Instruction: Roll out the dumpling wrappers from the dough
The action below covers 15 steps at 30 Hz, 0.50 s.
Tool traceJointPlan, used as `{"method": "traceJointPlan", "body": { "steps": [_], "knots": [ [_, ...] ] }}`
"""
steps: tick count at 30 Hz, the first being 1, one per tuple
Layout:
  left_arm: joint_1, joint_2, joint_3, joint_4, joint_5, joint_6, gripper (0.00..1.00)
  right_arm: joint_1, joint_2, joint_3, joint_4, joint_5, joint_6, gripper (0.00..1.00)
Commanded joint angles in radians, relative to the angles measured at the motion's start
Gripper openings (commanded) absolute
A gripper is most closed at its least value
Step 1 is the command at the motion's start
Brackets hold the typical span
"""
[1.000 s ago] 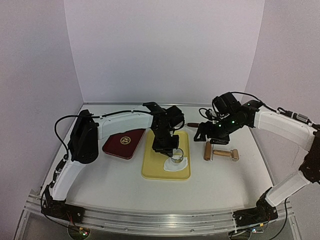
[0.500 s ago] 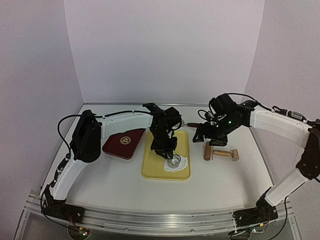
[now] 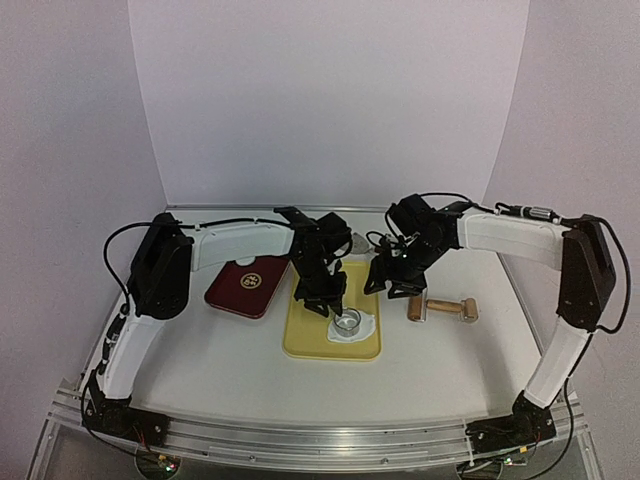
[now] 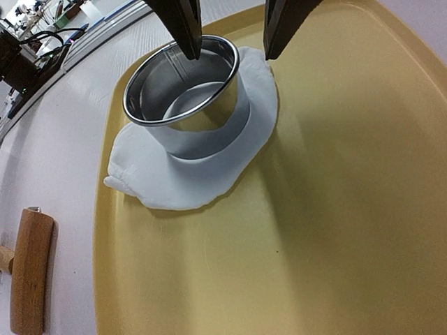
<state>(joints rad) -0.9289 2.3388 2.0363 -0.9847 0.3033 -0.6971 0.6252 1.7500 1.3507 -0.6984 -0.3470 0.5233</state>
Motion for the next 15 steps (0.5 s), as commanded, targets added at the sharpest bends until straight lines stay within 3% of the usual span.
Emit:
{"method": "traceJointPlan", "body": {
  "steps": [1, 15],
  "knots": [
    [0.024, -0.101, -0.03, 0.066, 0.012, 0.021, 0.32, 0.017, 0.074, 0.078, 0.023, -0.07, -0.021, 0.59],
    [0.045, -0.084, -0.101, 0.195, 0.123, 0.062, 0.23, 0.035, 0.214, 0.122, 0.021, -0.132, -0.015, 0.43]
  ]
}}
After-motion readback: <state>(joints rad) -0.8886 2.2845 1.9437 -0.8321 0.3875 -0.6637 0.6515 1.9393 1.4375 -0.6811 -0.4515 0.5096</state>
